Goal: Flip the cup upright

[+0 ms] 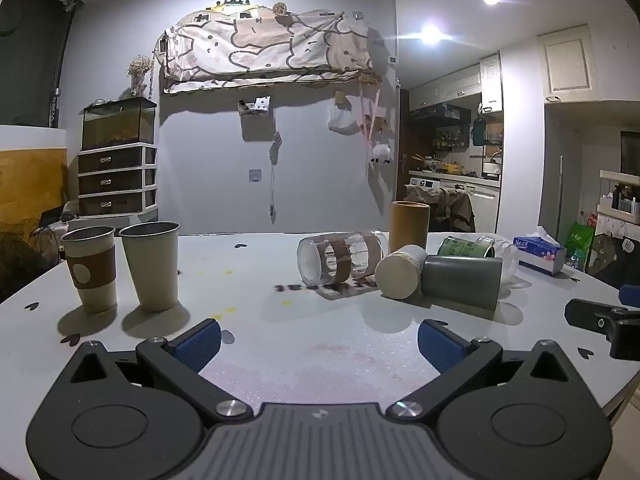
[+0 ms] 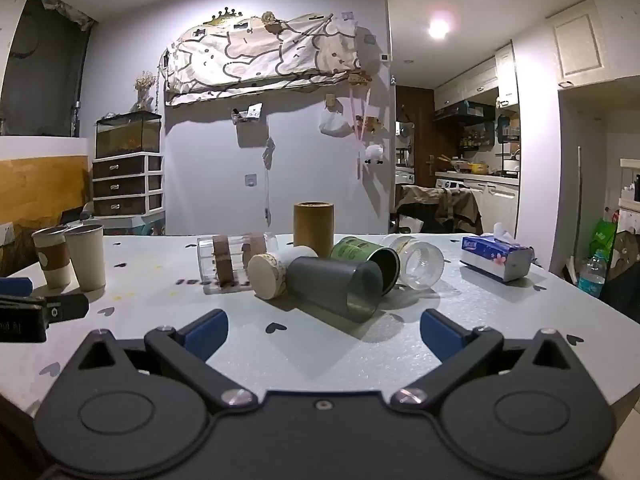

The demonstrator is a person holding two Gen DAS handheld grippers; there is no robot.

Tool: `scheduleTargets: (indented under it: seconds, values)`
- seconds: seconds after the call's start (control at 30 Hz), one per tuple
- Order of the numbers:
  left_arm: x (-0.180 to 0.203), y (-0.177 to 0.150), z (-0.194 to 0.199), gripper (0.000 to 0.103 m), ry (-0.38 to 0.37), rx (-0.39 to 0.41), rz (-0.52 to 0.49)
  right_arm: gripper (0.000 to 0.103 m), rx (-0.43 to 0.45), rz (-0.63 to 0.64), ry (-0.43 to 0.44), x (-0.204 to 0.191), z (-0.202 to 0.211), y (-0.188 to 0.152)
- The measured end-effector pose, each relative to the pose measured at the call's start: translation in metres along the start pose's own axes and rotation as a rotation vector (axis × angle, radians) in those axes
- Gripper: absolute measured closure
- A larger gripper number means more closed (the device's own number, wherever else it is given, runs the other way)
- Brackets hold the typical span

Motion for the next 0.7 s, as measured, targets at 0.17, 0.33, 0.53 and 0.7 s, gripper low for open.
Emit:
scheduleTargets:
  seconds: [0.17, 0.33, 0.53, 0.7]
  values:
    - [0.0002, -0.0004, -0.0002, 0.0, 0.003, -0.004, -0.011, 0.0, -0.007, 0.014, -0.004, -0.0005, -0.0005, -0.0004]
    - [0.0001, -0.0004, -0.0002, 0.0, 0.004, -0.003, -0.012, 0.0, -0.007, 0.011, 0.0, -0.0013, -0.0009, -0.0006]
    - [0.0002, -0.0004, -0.0002, 0.0, 0.003, -0.004, -0.012, 0.0, -0.008, 0.014, -0.002, -0.0022, -0.0007, -0.0011]
    - [0.0002, -0.0004, -0.0002, 0.0, 0.003, -0.003, -0.012, 0.0, -0.008, 0.011, -0.001, -0.0022, -0.0012, -0.0012]
Point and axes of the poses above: each gripper's, at about its wrist camera, not at the fingertips, and z roughly against the way its jaws point, x to its right, y to its top, the point moved 8 cm from there along -z, roughly the way its jaws point, and after that the axes turned 2 degrees about -x, right-handed, at the moved point
